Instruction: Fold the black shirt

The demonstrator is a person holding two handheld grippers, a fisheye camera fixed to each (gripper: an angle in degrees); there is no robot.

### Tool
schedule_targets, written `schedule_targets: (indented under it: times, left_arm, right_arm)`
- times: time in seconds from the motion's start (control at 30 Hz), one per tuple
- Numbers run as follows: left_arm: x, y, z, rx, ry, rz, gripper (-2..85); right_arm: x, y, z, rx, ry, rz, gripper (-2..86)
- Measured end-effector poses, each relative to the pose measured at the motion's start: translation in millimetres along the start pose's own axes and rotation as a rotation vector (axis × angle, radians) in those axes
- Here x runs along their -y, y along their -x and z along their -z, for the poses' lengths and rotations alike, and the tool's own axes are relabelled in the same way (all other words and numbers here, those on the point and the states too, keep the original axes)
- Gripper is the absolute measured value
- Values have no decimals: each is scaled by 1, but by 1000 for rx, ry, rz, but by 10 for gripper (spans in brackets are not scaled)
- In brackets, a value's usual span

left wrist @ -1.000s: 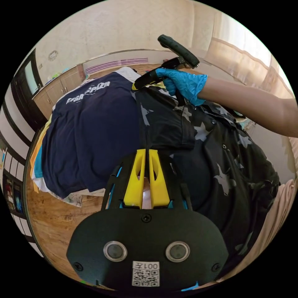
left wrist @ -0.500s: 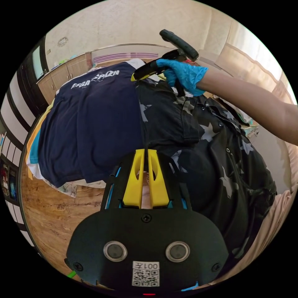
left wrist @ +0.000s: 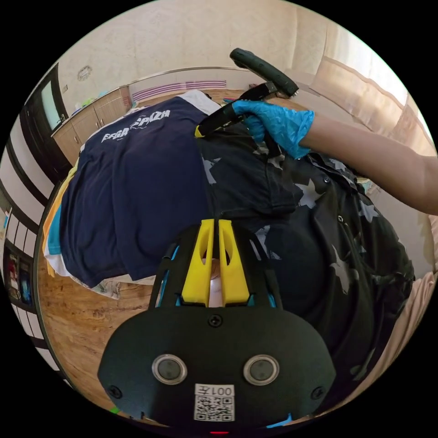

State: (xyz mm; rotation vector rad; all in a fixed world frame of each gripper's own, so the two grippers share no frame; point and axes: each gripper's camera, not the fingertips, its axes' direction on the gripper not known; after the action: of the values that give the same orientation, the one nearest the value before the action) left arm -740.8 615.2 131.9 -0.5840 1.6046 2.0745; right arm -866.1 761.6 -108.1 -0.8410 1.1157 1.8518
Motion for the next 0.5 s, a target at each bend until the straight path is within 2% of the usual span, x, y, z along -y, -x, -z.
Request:
schedule_targets:
  times: [0.2,0.33,0.5]
  left_arm:
    - [-16,8,16,15,-107,155,-15]
    - [-20,11,7,22,-58,158,-16]
    - [-21,13,8,-27,-18,137,-13]
  right_arm:
    - [1,4,1,-72,-53,-7,18]
    - [0,3,-19,-71,19,18,20]
    - [-15,-6,1,8,0,33,28]
